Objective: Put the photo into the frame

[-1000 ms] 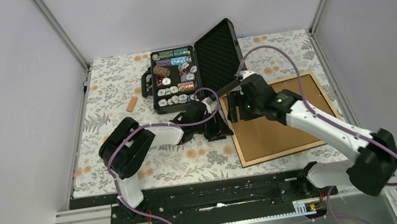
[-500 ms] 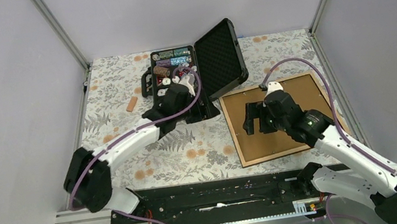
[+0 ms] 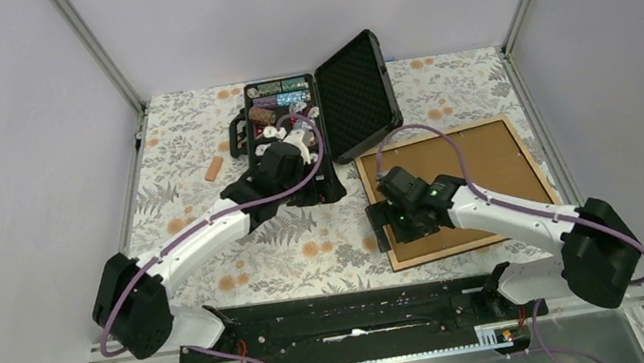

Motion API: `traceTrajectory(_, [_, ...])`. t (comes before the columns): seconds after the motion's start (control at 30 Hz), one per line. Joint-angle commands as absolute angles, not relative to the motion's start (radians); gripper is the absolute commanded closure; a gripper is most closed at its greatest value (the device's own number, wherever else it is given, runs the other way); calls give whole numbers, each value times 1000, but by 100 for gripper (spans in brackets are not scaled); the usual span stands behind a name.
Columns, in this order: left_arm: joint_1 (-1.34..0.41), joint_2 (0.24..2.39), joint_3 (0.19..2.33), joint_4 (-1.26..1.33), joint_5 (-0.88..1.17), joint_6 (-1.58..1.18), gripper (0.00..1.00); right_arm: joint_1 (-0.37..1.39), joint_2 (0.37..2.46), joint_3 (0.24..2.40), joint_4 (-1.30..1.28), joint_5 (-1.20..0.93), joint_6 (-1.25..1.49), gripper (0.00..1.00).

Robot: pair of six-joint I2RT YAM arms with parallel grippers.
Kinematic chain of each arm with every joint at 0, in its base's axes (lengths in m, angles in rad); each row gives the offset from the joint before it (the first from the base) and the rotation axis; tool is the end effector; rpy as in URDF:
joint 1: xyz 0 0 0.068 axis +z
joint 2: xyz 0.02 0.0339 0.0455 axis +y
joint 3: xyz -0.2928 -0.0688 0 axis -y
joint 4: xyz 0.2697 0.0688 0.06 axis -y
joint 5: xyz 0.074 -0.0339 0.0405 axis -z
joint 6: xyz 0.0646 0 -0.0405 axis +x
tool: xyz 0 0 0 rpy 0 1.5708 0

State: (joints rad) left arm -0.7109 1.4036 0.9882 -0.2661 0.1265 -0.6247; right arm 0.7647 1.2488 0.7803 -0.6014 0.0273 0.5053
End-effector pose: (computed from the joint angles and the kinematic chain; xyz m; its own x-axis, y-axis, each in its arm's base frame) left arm 0.2595 -0.2342 0.2613 -0.8092 -0.0688 -0.5835 0.3061 0.7983 -0.5187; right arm 0.1900 0.1799 0.2015 -0.8843 -0.1778 -0.4318 -0.2909 0.9331 0.2115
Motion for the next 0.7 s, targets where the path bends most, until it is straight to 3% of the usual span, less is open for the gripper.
traceTrajectory(0.0, [-688,1244,973,-291,-34,-543,7,842,1319,887,-635,5,476,0])
traceTrajectory(0.1, [-663,1097,920,-266,-95,-533,1,908,1378,919,-671,55,462,2])
traceTrajectory(0.37, [-647,914,879,-284,-144,-487,1,1002,1517,1048,-785,167,333,5])
traceTrajectory(0.43, [-647,889,869,-283,-141,-484,2,1008,1548,1058,-799,181,307,11])
traceTrajectory(0.57, [-647,858,862,-281,-115,-476,1,1020,1622,1112,-881,146,194,49])
traceTrajectory(0.67, [-647,849,854,-266,-92,-473,1,1018,1703,1176,-949,241,189,46])
